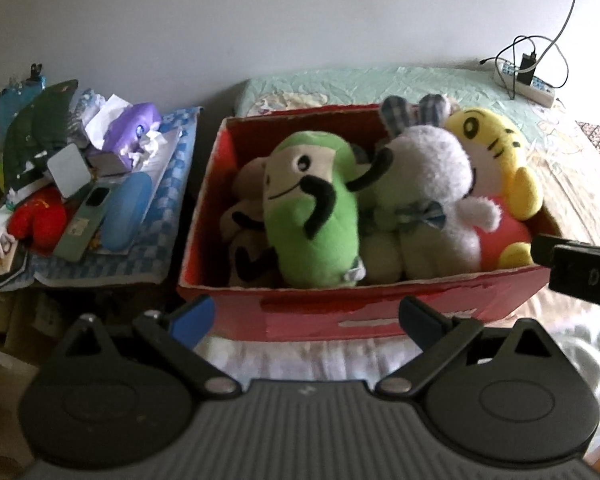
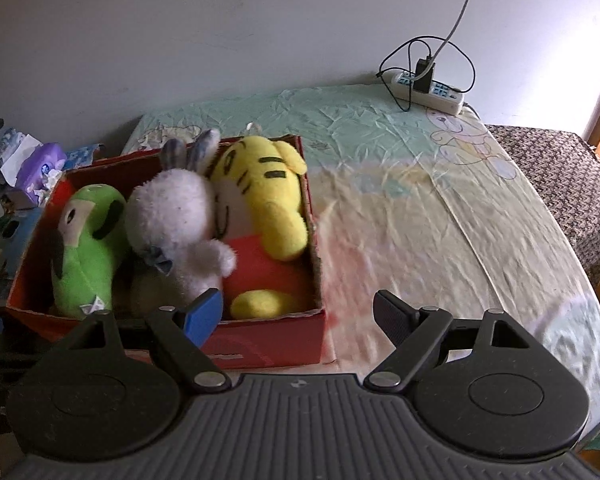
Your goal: Organize objects
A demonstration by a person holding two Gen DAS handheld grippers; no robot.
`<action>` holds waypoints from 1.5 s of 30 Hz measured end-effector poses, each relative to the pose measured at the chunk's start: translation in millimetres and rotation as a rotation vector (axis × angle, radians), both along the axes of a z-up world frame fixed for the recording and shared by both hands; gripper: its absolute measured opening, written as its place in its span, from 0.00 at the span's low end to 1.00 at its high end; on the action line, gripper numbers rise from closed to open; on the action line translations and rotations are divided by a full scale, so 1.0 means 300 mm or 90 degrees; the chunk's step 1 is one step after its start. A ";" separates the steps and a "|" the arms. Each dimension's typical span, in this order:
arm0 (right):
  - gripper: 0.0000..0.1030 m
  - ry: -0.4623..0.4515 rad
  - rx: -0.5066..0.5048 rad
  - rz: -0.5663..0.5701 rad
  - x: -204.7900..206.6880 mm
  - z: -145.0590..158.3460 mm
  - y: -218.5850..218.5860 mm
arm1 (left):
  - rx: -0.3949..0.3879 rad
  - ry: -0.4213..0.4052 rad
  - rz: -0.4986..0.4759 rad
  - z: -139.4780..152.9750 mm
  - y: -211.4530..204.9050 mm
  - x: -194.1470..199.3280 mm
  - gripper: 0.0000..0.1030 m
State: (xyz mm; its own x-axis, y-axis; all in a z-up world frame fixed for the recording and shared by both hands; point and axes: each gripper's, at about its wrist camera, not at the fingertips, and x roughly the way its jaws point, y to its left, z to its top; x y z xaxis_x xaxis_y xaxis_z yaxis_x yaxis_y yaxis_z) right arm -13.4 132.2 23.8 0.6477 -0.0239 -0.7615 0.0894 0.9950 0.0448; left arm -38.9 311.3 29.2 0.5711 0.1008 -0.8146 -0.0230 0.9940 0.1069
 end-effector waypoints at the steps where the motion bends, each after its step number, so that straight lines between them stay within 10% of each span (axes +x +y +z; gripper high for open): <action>1: 0.82 -0.001 0.001 0.001 0.001 0.002 0.002 | 0.002 0.003 0.000 -0.002 0.005 0.001 0.96; 45: 0.82 0.014 0.002 0.050 -0.028 0.040 0.060 | 0.011 0.031 0.037 0.022 0.072 -0.047 0.96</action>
State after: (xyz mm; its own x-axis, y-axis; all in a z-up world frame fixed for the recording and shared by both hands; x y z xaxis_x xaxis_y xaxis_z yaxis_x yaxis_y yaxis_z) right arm -21.7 150.2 35.8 0.6311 0.0295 -0.7752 0.0115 0.9988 0.0474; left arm -52.9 332.9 35.9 0.5241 0.1474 -0.8388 -0.0749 0.9891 0.1270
